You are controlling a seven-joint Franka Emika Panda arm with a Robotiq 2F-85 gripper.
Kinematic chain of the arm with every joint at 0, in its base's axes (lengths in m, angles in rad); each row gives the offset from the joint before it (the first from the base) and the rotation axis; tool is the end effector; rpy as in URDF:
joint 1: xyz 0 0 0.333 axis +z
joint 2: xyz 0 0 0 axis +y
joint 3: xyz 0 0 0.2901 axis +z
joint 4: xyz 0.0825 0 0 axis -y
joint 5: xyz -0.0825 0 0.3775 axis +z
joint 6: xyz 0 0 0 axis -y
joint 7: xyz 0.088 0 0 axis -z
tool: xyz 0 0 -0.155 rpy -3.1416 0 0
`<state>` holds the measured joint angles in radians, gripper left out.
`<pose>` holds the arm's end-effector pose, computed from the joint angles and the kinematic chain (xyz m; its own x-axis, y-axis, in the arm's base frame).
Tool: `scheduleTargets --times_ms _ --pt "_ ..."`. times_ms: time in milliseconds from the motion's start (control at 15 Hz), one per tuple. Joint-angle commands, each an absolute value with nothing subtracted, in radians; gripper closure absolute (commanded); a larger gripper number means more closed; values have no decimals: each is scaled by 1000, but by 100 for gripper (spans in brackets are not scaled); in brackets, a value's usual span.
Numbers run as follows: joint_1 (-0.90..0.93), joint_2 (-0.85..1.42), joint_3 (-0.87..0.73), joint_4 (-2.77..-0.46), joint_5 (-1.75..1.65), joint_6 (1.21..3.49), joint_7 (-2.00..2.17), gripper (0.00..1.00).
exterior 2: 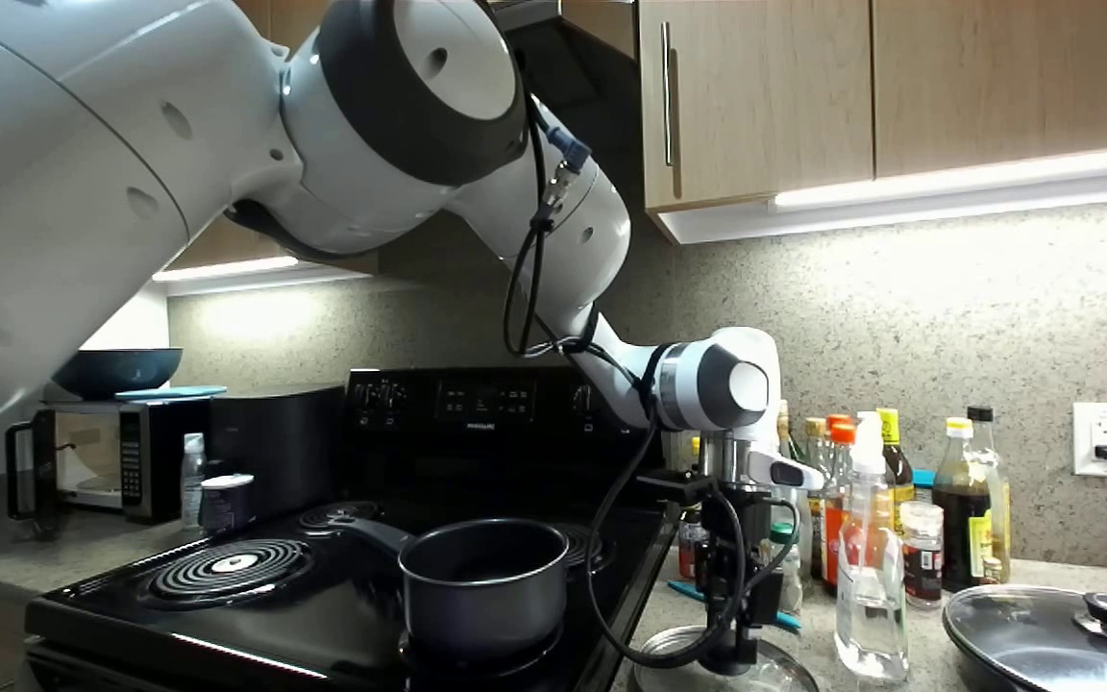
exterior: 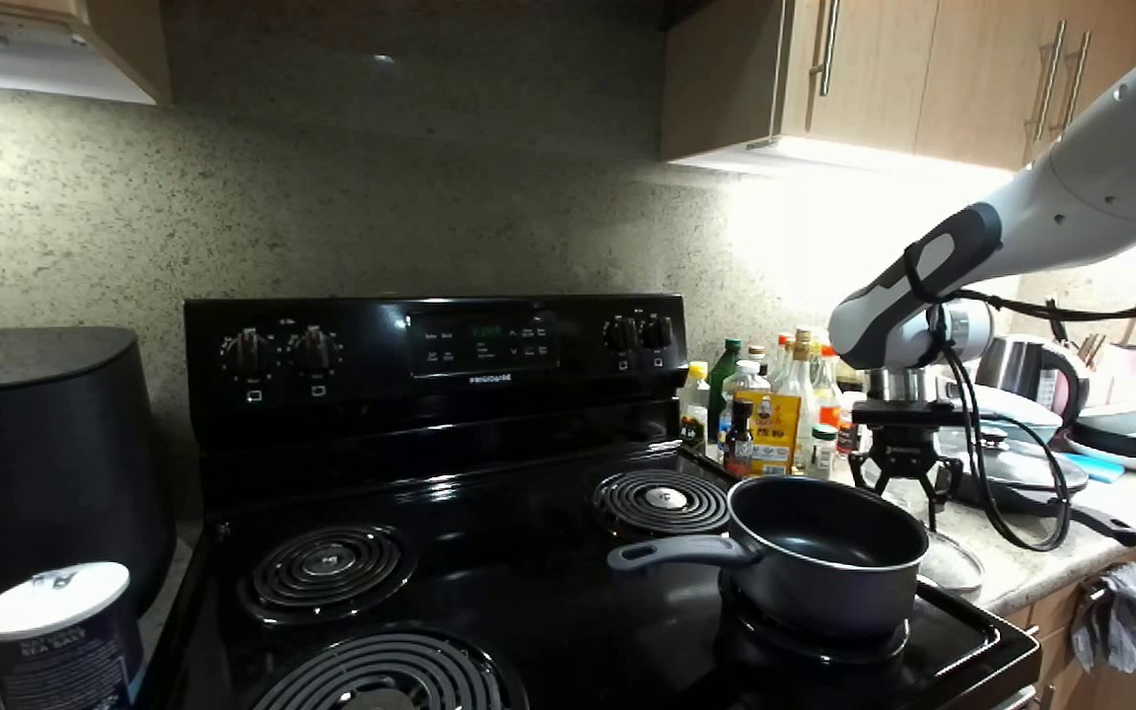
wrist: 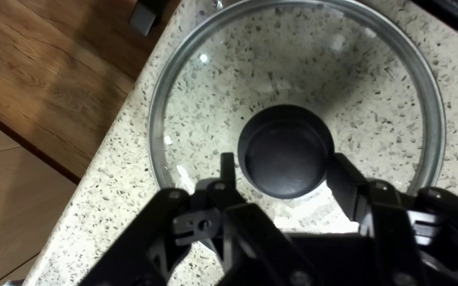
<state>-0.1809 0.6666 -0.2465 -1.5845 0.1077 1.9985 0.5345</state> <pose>0.5895 -0.2466 0.1747 0.5337 -0.8300 -0.1623 -0.8126 -0.5564 0.1733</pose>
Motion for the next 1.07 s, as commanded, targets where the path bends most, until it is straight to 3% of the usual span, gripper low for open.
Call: scheduleTargets --times_ms 0,200,1000 --pt "-178 670 -247 -1585 98 1988 522 6" --pt "-172 666 -246 -1604 89 1983 509 0" --pt "-178 668 -245 -1612 99 1995 491 0"
